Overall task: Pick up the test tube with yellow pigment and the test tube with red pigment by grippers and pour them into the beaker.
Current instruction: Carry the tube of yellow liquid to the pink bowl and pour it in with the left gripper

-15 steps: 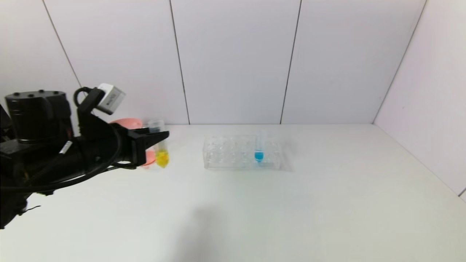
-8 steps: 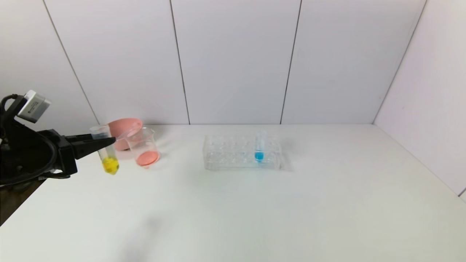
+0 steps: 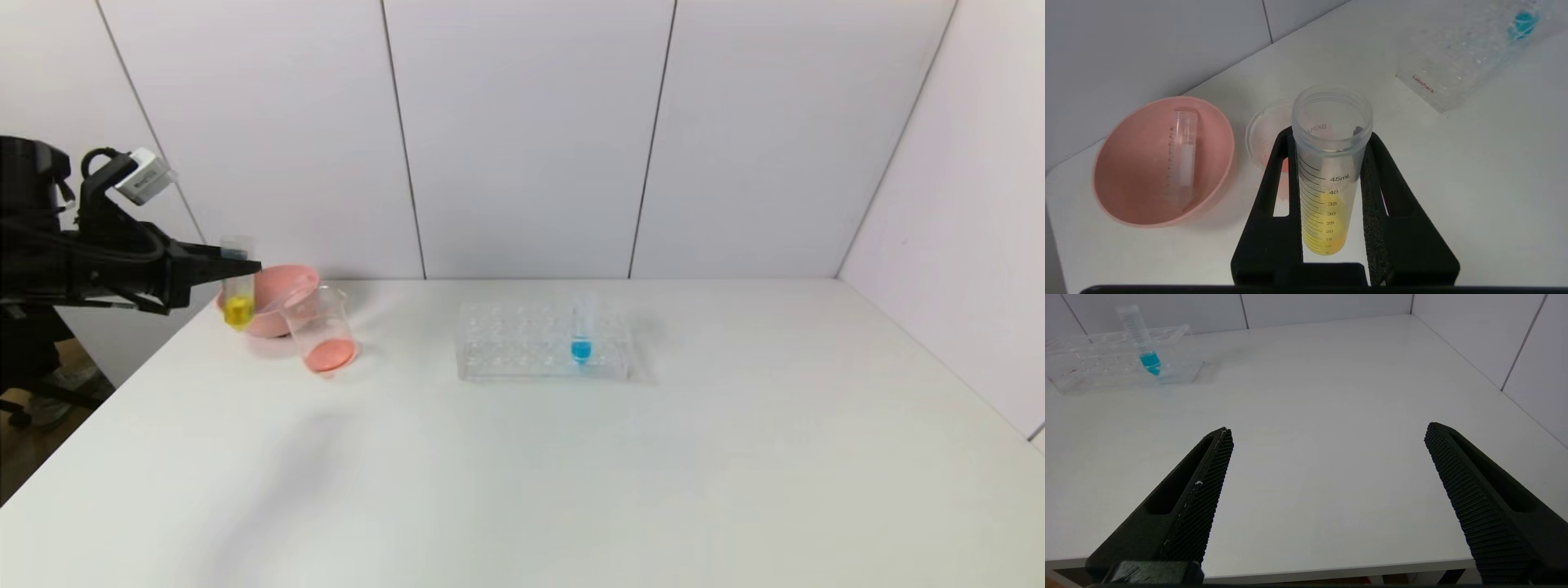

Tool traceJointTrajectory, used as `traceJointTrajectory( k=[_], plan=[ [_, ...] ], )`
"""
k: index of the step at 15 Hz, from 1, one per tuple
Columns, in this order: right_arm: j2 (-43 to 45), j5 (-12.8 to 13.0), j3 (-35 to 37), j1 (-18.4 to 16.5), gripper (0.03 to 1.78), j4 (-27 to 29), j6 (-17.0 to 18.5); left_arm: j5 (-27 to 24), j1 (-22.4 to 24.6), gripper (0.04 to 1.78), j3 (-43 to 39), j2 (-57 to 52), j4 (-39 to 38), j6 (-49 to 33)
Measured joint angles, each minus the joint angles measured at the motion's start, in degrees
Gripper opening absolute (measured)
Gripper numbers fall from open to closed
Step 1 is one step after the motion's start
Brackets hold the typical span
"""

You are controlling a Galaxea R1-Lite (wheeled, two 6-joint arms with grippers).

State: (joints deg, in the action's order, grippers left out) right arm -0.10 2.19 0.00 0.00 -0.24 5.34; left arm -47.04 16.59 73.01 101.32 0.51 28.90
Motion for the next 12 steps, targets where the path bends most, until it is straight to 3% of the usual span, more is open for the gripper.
traceJointTrajectory(
  k=[9, 12],
  plan=[
    [0.0, 0.0, 0.0, 0.0, 1.71, 0.0, 0.0, 19.2, -2.9, 0.43, 38.4, 16.0, 44.8, 17.0],
    [0.0, 0.0, 0.0, 0.0, 1.71, 0.0, 0.0, 26.6, -5.4, 0.43, 41.4, 18.4, 48.9, 23.4]
  ],
)
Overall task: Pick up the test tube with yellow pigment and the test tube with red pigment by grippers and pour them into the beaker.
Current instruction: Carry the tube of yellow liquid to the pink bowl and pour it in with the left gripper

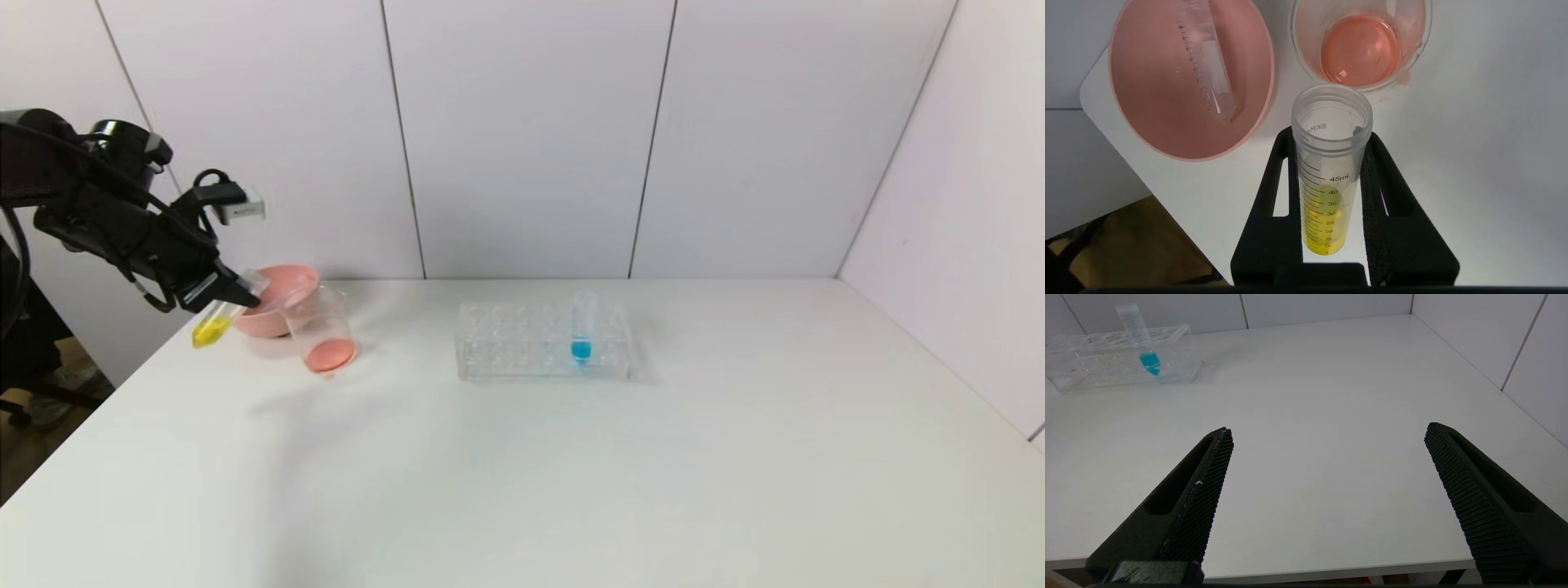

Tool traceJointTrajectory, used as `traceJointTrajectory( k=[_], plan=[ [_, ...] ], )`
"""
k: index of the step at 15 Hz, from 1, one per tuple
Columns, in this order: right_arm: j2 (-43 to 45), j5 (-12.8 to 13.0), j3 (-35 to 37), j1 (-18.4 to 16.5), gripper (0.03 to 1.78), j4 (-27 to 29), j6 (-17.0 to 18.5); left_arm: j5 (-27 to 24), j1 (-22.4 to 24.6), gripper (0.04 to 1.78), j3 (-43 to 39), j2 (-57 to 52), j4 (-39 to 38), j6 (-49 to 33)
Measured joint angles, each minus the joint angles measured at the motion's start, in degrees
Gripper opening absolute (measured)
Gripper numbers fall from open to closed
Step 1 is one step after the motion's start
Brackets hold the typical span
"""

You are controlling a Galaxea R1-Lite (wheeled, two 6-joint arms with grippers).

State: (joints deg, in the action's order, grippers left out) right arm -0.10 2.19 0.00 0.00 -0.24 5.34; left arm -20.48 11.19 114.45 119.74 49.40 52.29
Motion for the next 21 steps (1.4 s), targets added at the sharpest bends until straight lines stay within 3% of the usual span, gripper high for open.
traceJointTrajectory(
  k=[6, 15, 21],
  plan=[
    [0.0, 0.0, 0.0, 0.0, 1.71, 0.0, 0.0, 7.8, -4.5, 0.43, 1.2, 0.9, -0.4, 1.7],
    [0.0, 0.0, 0.0, 0.0, 1.71, 0.0, 0.0, 23.6, -10.9, 0.43, 1.2, 0.0, -0.8, 3.9],
    [0.0, 0.0, 0.0, 0.0, 1.71, 0.0, 0.0, 29.8, -12.7, 0.43, 1.2, 0.1, 0.7, 4.6]
  ],
)
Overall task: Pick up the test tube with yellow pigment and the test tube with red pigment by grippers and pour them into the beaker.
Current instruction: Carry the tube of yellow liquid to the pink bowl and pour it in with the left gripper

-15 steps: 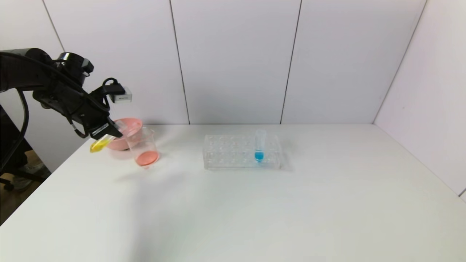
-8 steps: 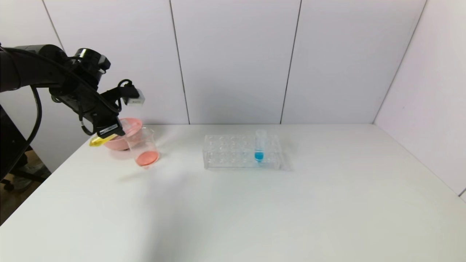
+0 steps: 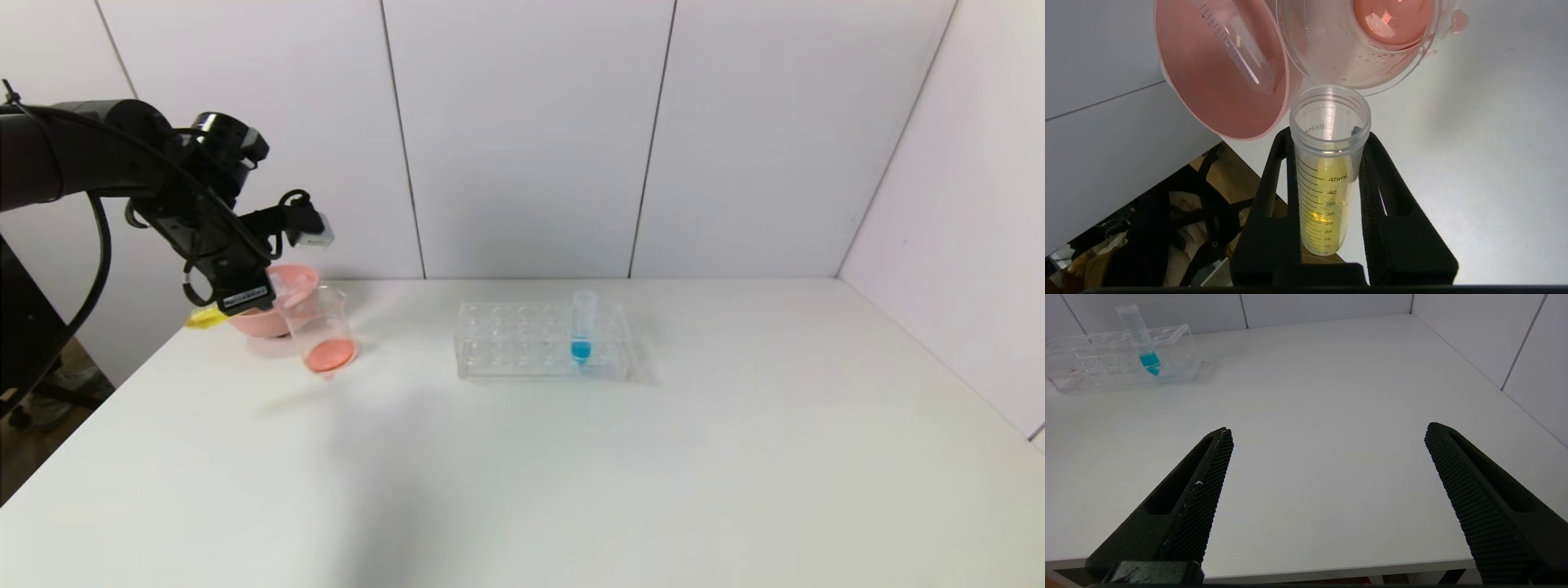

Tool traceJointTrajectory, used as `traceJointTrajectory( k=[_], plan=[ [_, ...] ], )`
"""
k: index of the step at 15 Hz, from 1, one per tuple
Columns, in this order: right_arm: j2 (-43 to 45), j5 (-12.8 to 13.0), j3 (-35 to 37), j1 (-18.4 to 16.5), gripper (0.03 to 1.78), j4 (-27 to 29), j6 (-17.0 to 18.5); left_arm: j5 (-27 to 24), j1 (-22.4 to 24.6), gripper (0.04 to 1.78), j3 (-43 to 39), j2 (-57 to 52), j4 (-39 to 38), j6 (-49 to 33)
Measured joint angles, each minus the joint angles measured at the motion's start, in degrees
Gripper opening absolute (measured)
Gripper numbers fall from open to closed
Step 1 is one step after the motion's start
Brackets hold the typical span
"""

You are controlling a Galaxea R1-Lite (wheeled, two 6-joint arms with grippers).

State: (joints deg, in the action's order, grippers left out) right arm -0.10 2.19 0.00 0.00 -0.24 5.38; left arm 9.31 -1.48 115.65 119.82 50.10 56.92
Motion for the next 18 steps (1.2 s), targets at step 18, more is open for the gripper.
traceJointTrajectory(
  k=[18],
  plan=[
    [0.0, 0.0, 0.0, 0.0, 1.71, 0.0, 0.0, 20.2, -5.5, 0.43, 0.1, 0.6, -1.1, 4.5]
  ],
)
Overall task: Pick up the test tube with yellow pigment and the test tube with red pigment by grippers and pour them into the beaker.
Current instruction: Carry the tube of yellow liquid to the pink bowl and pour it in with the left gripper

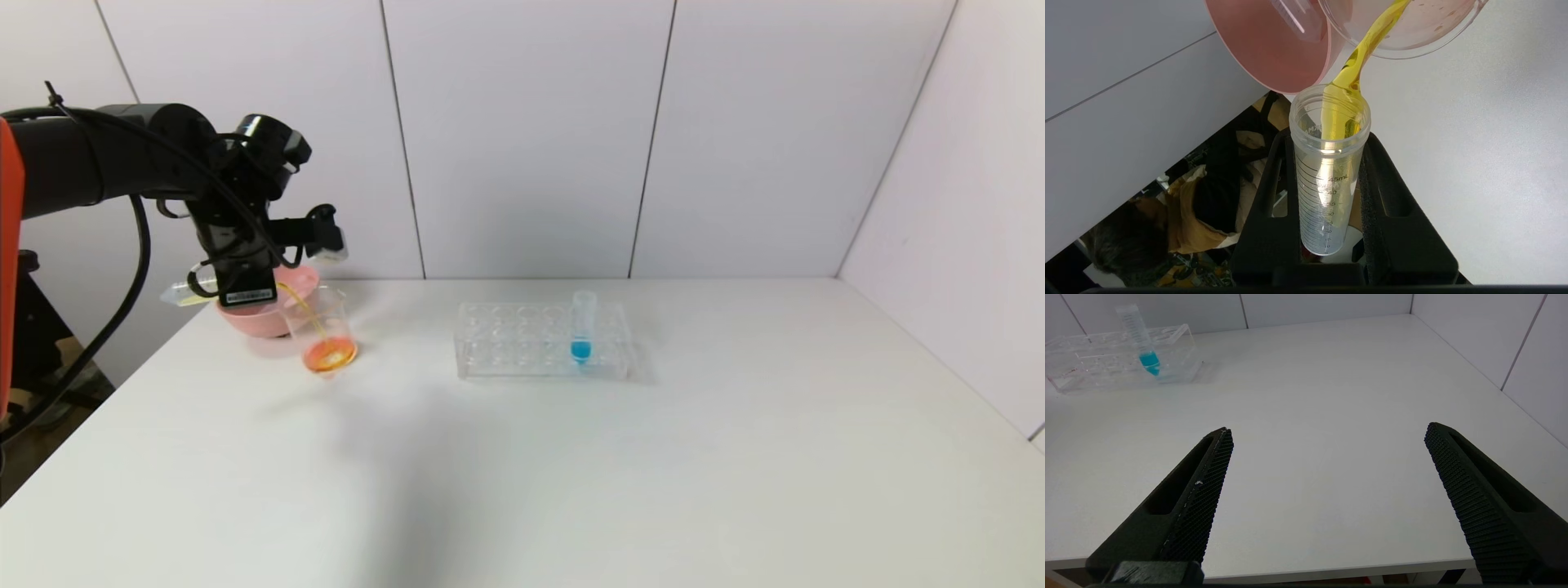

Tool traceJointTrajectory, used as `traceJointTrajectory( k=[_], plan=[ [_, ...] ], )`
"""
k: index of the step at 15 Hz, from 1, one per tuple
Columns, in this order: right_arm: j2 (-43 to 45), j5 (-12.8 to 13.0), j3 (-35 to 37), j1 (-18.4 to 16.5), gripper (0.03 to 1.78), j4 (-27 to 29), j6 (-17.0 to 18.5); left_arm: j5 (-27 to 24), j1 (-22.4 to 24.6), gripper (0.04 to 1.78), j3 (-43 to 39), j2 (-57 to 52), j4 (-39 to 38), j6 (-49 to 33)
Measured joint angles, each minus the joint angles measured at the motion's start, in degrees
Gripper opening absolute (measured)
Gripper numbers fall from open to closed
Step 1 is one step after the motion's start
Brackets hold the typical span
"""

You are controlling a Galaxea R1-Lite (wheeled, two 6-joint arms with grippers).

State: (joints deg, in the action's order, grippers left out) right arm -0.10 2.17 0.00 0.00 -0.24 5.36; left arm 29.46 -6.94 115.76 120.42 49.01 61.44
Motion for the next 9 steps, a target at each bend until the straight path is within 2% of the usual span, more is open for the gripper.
traceJointTrajectory(
  k=[9],
  plan=[
    [0.0, 0.0, 0.0, 0.0, 1.71, 0.0, 0.0, 10.8, -3.2, 0.43, -0.1, 0.7, 0.6, 2.5]
  ],
)
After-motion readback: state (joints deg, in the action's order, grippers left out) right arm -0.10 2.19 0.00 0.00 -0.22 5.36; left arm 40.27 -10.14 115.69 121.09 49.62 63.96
